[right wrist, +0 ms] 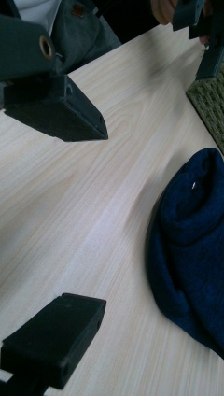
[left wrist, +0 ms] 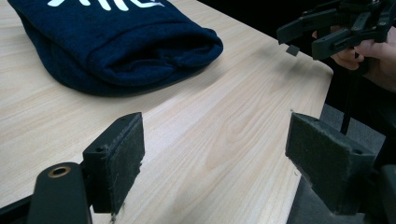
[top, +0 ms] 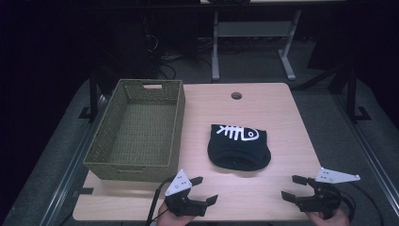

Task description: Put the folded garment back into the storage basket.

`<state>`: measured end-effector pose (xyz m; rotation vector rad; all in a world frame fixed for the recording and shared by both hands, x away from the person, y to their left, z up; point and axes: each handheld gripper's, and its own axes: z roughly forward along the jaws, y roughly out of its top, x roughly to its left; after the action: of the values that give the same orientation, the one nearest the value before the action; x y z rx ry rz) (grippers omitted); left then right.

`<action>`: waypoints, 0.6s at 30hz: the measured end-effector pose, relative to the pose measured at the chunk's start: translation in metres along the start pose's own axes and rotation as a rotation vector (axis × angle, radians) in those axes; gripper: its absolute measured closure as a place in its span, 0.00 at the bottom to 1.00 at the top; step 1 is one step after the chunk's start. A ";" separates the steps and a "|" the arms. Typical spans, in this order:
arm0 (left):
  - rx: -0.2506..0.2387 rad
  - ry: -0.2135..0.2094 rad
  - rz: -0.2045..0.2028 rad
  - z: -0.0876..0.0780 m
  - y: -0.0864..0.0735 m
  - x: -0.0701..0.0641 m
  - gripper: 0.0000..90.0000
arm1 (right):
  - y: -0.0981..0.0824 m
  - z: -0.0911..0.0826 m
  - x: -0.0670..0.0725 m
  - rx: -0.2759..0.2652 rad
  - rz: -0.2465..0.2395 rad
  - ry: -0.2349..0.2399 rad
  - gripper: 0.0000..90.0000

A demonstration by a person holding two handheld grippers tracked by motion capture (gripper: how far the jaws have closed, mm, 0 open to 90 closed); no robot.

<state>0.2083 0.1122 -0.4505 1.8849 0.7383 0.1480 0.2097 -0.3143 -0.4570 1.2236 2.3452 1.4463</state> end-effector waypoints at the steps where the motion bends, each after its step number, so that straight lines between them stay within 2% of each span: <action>1: 0.000 0.000 0.000 0.000 0.000 0.000 0.21 | 0.000 0.000 0.000 0.000 0.000 0.000 0.17; 8: 0.006 0.000 0.007 0.003 0.004 -0.002 0.21 | 0.008 0.003 0.000 -0.023 0.010 0.019 0.16; 13: -0.004 -0.006 0.004 0.009 0.016 -0.001 0.21 | 0.022 0.005 -0.004 -0.046 0.014 0.033 0.16; 16: -0.004 0.001 0.012 0.014 0.024 0.001 0.21 | 0.027 0.006 -0.005 -0.038 0.007 0.034 0.16; 18: -0.015 -0.006 -0.001 0.019 0.030 0.005 0.21 | 0.033 0.008 -0.007 -0.028 0.006 0.039 0.16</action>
<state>0.2326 0.0923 -0.4332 1.8698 0.7326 0.1469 0.2370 -0.3063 -0.4372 1.2078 2.3400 1.5129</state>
